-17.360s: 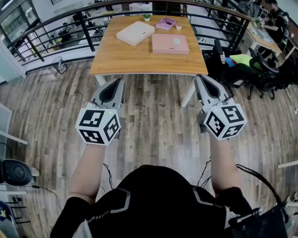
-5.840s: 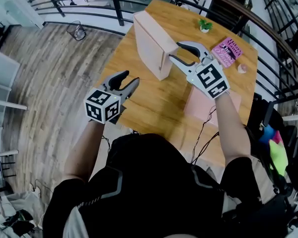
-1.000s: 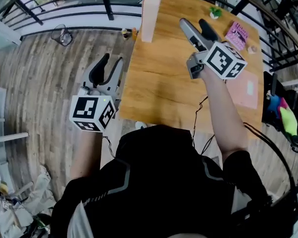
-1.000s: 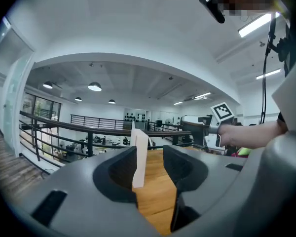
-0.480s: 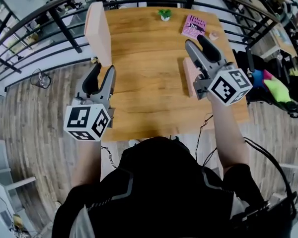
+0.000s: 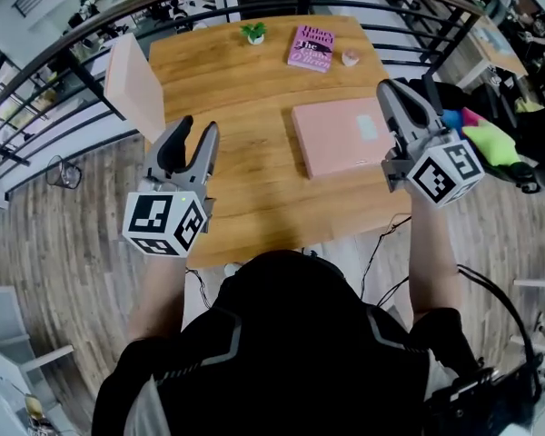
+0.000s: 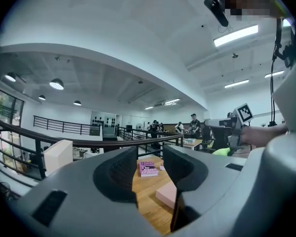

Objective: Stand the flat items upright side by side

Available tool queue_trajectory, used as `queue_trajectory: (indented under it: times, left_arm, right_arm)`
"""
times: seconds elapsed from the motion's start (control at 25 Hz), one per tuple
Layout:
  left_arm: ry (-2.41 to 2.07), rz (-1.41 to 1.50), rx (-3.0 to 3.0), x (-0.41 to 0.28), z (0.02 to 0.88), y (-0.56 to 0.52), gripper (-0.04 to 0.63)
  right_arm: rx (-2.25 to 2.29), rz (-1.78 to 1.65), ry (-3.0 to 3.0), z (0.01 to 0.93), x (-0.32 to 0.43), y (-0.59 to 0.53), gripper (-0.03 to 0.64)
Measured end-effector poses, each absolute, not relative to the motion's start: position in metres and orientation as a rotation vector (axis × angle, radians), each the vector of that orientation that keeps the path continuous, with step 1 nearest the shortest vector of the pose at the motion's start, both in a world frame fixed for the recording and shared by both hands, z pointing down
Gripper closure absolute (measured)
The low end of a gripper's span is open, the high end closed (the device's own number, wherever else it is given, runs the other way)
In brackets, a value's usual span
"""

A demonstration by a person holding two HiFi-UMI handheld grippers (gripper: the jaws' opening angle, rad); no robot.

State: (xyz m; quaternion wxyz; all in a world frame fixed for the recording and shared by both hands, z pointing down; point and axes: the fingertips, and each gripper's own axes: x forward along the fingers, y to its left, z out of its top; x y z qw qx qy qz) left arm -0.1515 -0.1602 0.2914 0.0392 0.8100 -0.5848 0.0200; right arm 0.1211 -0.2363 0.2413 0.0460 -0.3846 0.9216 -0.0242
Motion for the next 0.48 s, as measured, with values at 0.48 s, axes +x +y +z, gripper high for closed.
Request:
queue_trajectory:
  times: [0.48]
  left_arm:
    - [-1.688, 0.082, 2.495, -0.032, 0.32, -0.209, 0.411]
  right_arm:
    - [-1.321, -0.03, 2.836, 0.269, 0.264, -0.268, 0.603]
